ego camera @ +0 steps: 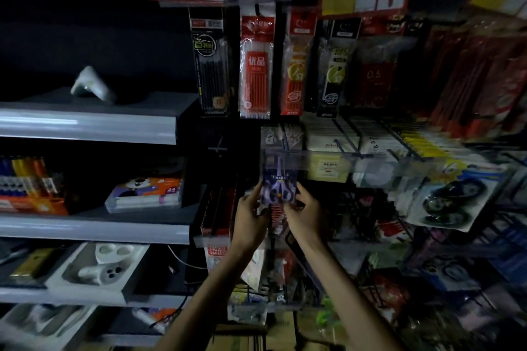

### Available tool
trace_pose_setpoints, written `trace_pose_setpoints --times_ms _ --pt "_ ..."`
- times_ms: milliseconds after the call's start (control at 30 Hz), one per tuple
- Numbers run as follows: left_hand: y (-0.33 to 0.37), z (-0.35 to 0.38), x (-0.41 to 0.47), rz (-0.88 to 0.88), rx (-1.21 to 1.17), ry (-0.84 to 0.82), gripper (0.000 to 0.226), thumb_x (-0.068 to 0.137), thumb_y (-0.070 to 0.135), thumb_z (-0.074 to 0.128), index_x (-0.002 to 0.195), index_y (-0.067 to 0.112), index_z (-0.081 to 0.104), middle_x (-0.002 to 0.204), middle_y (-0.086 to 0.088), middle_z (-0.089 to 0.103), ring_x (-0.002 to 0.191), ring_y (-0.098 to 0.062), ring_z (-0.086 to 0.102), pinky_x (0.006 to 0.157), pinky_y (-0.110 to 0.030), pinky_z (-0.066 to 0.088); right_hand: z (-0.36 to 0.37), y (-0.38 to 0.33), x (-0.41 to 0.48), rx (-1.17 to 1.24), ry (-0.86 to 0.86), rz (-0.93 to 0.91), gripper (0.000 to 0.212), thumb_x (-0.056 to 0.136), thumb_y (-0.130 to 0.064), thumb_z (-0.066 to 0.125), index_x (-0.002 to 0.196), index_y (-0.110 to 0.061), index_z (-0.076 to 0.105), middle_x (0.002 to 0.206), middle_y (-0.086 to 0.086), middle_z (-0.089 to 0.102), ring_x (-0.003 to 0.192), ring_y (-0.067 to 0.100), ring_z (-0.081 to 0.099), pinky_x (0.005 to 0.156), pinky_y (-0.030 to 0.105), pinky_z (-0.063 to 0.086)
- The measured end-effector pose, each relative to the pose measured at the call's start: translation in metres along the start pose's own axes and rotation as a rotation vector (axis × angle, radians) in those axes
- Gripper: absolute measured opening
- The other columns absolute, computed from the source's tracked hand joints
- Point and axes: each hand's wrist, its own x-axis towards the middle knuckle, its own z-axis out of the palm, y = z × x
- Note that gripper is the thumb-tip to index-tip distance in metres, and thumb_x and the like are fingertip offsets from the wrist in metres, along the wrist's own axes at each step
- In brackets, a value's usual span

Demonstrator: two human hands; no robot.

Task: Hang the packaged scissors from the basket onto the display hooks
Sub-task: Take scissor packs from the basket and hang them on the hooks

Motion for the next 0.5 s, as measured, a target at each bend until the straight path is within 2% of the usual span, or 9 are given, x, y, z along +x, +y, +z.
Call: trace_pose_setpoints --times_ms 67,133,267,333,400,500 --pt "0.0 0.0 0.004 0.011 0.007 0.0 0.077 0.09 -0.018 0.057 0.143 0.037 0.047 0.119 0.02 0.069 0.108 0.009 0.067 0.092 -0.011 0.052 -0.001 -0.003 0.004 0.009 0.012 0.006 0.06 0.09 -0.016 0.07 0.146 -0.029 0.056 0.125 -0.007 0.071 0.103 0.007 0.069 0.08 0.023 0.052" --pt "0.001 -0.001 0.006 0.0 0.012 0.01 0.075 0.091 -0.016 0.057 0.149 0.032 0.047 0.124 0.011 0.071 0.113 0.003 0.067 0.098 -0.023 0.057 0.001 -0.003 0.008 0.014 0.005 0.012 0.06 0.09 -0.016 0.071 0.147 -0.026 0.055 0.125 -0.004 0.071 0.108 0.011 0.069 0.082 0.023 0.051" --pt "-0.004 -0.002 0.007 -0.017 0.003 0.0 0.073 0.091 -0.015 0.056 0.153 0.023 0.048 0.127 0.008 0.072 0.116 0.0 0.067 0.104 -0.033 0.056 0.003 -0.002 0.008 0.022 -0.021 0.018 0.061 0.091 -0.015 0.071 0.148 -0.025 0.053 0.128 -0.003 0.07 0.111 0.005 0.065 0.08 0.016 0.048" --pt "-0.007 -0.004 0.004 -0.043 -0.009 -0.001 0.069 0.093 -0.002 0.057 0.155 0.028 0.048 0.135 0.002 0.069 0.127 -0.011 0.063 0.107 -0.043 0.054 0.003 0.0 0.006 0.02 -0.022 0.024 0.06 0.092 -0.017 0.072 0.148 -0.026 0.054 0.127 -0.004 0.07 0.102 -0.001 0.061 0.074 0.01 0.045" --pt "-0.009 -0.005 0.001 -0.071 -0.011 0.009 0.064 0.095 0.01 0.057 0.153 0.036 0.048 0.138 -0.001 0.066 0.132 -0.017 0.06 0.109 -0.05 0.053 0.002 0.0 0.004 0.042 -0.017 0.032 0.06 0.092 -0.018 0.074 0.147 -0.027 0.054 0.127 -0.004 0.07 0.1 -0.002 0.06 0.076 0.012 0.047" --pt "-0.004 -0.006 -0.007 -0.065 -0.052 0.033 0.058 0.101 0.008 0.059 0.151 0.034 0.05 0.134 0.001 0.069 0.125 -0.014 0.065 0.106 -0.046 0.055 0.0 0.0 0.001 0.091 0.003 0.036 0.056 0.092 -0.015 0.073 0.145 -0.025 0.056 0.124 -0.003 0.069 0.097 0.002 0.062 0.081 0.02 0.051"
